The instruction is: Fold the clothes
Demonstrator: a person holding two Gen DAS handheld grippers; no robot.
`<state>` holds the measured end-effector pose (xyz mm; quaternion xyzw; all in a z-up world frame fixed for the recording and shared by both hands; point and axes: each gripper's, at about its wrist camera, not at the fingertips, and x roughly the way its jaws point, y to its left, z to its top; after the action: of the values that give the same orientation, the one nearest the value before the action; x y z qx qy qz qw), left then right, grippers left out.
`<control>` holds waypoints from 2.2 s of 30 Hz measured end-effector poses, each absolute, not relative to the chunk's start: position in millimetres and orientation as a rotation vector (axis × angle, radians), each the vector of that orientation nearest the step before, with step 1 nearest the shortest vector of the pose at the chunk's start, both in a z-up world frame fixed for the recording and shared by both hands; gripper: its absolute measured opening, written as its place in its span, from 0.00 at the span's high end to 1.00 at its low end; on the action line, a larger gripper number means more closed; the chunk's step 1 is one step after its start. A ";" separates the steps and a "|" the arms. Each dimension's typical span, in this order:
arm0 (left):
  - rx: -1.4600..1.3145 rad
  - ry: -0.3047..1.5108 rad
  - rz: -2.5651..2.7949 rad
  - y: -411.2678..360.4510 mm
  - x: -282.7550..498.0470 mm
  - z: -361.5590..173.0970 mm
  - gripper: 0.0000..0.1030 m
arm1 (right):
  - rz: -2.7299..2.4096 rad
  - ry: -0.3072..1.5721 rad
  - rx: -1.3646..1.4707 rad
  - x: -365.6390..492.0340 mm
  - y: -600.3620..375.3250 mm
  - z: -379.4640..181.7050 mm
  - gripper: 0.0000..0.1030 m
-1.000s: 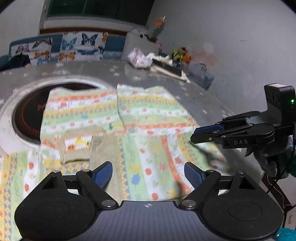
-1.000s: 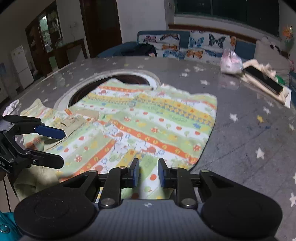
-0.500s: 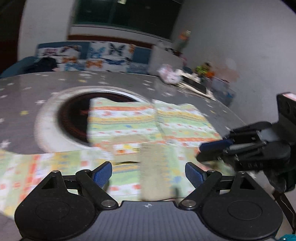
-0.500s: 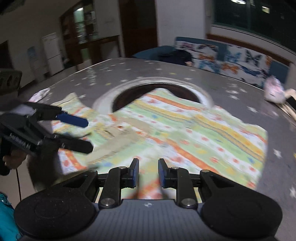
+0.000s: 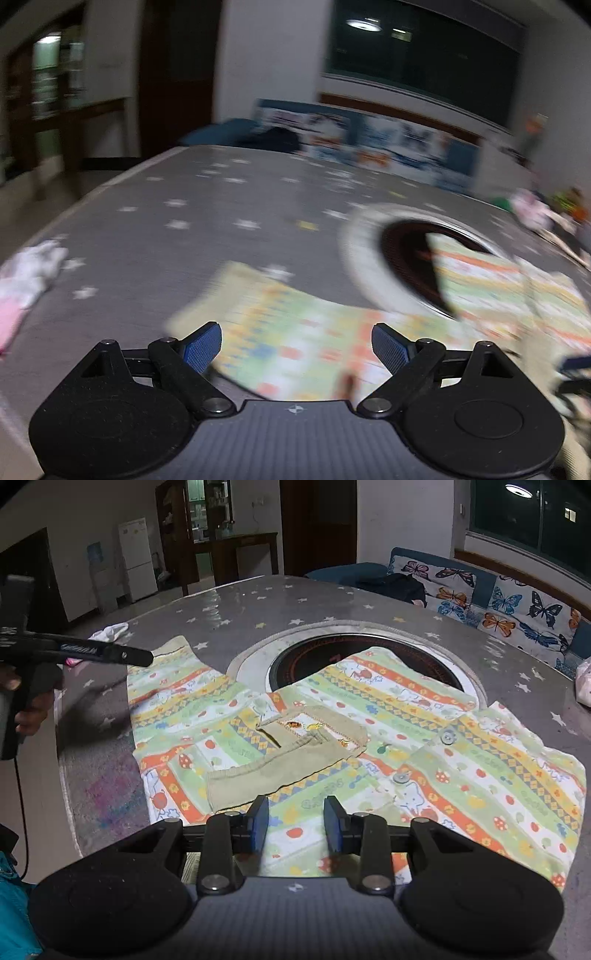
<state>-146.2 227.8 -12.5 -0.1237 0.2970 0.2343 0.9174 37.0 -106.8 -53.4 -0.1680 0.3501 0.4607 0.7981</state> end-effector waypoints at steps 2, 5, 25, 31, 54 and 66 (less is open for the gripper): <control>-0.262 0.614 0.541 241.0 -146.2 -15.4 0.13 | 0.986 0.749 -0.350 36.9 -109.6 -50.7 0.67; -0.293 0.634 0.592 258.3 -143.8 -22.3 0.19 | 0.981 0.744 -0.333 36.7 -113.8 -46.7 0.67; -0.479 0.573 0.529 270.2 -150.0 -17.4 0.90 | 0.930 0.718 -0.244 33.2 -140.5 -35.6 0.66; -0.449 0.514 0.275 218.6 -138.2 26.0 0.91 | 0.887 0.696 -0.200 34.8 -160.2 -29.9 0.66; -0.304 0.638 -0.512 12.6 -71.9 46.2 0.69 | 0.683 0.674 -0.055 40.9 -253.8 -32.7 0.66; -0.210 0.732 -0.062 100.1 -95.6 -1.7 0.58 | 0.752 0.748 -0.093 44.3 -229.1 -47.4 0.66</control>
<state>-95.6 100.1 -1.7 -0.1027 0.3571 -0.0302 0.9279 44.3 -229.1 -47.4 -0.0444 0.3566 0.3587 0.8615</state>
